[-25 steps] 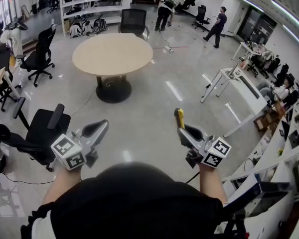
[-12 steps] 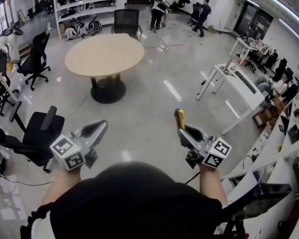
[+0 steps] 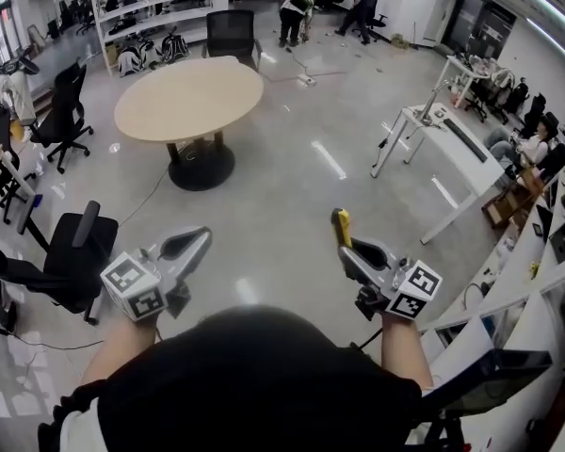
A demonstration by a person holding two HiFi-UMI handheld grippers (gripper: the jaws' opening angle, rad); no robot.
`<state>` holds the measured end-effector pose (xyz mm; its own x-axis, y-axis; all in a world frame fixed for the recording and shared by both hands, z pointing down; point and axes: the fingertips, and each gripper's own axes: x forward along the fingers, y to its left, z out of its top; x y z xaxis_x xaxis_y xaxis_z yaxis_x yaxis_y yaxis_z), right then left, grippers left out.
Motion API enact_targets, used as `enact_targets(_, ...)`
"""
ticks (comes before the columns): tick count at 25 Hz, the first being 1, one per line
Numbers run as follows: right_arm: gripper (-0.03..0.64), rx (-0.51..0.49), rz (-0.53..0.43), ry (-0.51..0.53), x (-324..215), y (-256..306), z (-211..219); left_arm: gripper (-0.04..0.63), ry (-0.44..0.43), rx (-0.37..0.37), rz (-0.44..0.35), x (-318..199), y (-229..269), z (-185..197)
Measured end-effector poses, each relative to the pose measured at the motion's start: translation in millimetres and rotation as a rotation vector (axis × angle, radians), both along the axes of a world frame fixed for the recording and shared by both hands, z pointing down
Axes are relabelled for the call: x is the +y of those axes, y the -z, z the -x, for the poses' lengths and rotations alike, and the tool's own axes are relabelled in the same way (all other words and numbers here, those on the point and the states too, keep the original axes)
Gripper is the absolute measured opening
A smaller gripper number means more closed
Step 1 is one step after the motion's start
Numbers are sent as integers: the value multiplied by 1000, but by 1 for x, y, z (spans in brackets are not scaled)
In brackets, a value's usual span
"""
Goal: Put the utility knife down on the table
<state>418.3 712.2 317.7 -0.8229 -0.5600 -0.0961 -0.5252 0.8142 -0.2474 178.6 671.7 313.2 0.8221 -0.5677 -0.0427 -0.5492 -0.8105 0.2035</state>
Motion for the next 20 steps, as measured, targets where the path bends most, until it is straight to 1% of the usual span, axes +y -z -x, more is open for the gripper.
enact_targets(5, 81, 5, 18, 7, -20, -7, 5, 0, 10, 4, 26, -20, -3, 7)
enact_targets(9, 81, 35, 21, 19, -51, -8, 28, 0, 15, 30, 32, -51, -11, 27)
enact_targets(14, 81, 78, 1, 3, -114, 2, 78, 0, -1, 72, 21, -117, -16, 77)
enact_targets(16, 81, 79, -7, 2, -144, 9, 105, 0, -2, 79, 15, -148, -11, 101)
enact_targets(20, 81, 89, -34, 16, -200, 24, 163, 0, -7, 79, -23, -203, -1, 157)
